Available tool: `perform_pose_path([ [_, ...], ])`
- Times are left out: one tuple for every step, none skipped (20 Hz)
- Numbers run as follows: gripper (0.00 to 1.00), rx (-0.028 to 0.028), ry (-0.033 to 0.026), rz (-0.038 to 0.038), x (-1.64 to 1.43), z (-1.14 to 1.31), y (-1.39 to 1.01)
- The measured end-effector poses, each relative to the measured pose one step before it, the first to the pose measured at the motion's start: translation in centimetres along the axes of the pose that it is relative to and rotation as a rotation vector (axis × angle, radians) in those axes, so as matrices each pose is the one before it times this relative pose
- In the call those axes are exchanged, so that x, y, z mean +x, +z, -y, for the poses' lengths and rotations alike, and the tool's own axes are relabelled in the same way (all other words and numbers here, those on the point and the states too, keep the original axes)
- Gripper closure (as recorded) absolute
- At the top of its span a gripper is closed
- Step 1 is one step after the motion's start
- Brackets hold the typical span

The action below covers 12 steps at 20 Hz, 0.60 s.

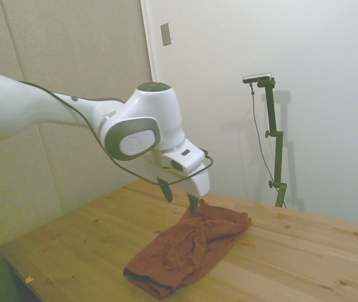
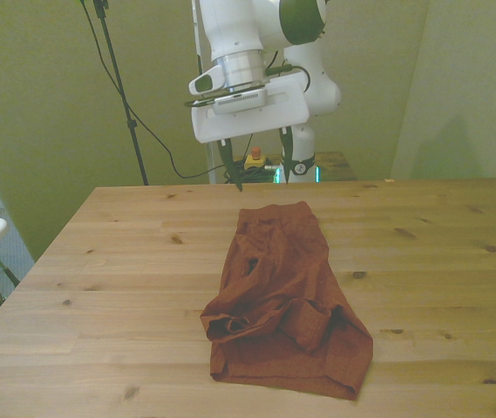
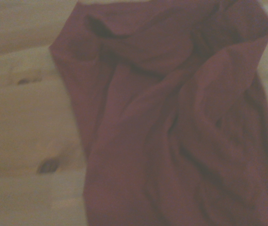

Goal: Fold the shorts

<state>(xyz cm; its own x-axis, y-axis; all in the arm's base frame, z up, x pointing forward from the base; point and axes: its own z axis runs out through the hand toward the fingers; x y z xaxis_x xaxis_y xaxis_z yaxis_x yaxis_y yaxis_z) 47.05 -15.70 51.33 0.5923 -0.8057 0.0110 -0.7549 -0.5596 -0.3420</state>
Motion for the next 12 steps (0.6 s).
perform_pose_path([
  [0.0, 0.00725, -0.00643, 0.0286, -1.757, -0.666, -0.441],
  [0.0, 0.00611, -0.00769, 0.02461, -1.743, -0.623, -0.47],
  [0.0, 0.00521, -0.00909, 0.01945, -1.702, -0.599, -0.427],
  [0.0, 0.00499, -0.01058, 0.01894, -1.771, -0.556, -0.309],
  [0.0, 0.00297, -0.01056, 0.01993, -1.757, -0.525, -0.139],
  [0.0, -0.00154, -0.01244, 0.02217, -1.761, -0.465, 0.105],
  [0.0, -0.00764, -0.0127, 0.01791, -1.542, -0.375, 0.31],
  [0.0, -0.00977, -0.00932, 0.01293, -1.293, -0.308, 0.447],
  [0.0, -0.01091, -0.0015, 0.01104, -0.952, -0.233, 0.529],
  [0.0, -0.01016, 0.0087, 0.00744, -0.667, -0.222, 0.605],
  [0.0, -0.01062, 0.02309, 0.00643, -0.424, -0.21, 0.599],
  [0.0, -0.01484, 0.03969, 0.00833, -0.306, -0.176, 0.642],
])
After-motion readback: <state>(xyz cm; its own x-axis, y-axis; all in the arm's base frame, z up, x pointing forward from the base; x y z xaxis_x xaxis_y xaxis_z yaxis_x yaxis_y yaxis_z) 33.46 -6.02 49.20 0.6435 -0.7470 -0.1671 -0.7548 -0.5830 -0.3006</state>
